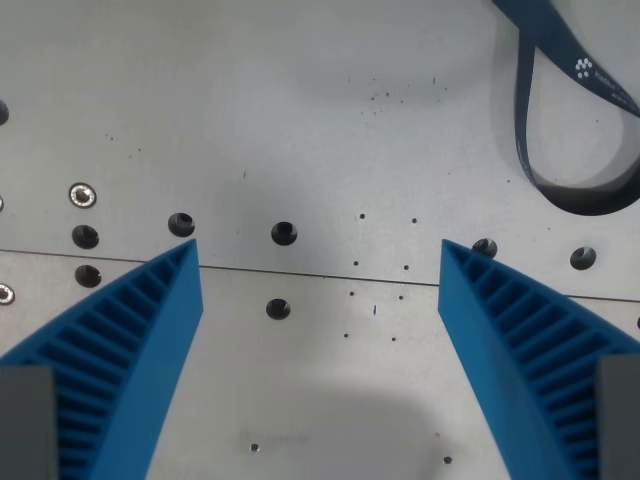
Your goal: Move in base negative y
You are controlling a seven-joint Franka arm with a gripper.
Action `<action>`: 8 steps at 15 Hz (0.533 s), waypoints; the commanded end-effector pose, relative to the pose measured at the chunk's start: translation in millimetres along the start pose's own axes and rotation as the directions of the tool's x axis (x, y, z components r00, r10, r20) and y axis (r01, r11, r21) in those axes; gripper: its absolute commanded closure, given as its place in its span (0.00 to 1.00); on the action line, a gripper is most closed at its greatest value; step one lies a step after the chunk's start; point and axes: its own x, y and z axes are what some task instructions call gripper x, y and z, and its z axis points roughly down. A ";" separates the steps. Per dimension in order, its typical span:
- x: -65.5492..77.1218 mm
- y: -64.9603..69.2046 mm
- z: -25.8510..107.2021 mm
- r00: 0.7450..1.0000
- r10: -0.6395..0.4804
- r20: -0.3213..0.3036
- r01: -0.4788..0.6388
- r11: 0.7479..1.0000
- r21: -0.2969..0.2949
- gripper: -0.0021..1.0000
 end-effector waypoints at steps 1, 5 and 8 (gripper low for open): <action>-1.1 5.1 -2.3 1.000 0.000 -0.006 0.000 1.000 0.000 0.00; -5.7 25.1 -2.0 1.000 0.000 -0.006 0.000 1.000 0.000 0.00; -9.0 40.1 -1.6 1.000 0.000 -0.006 0.000 1.000 0.000 0.00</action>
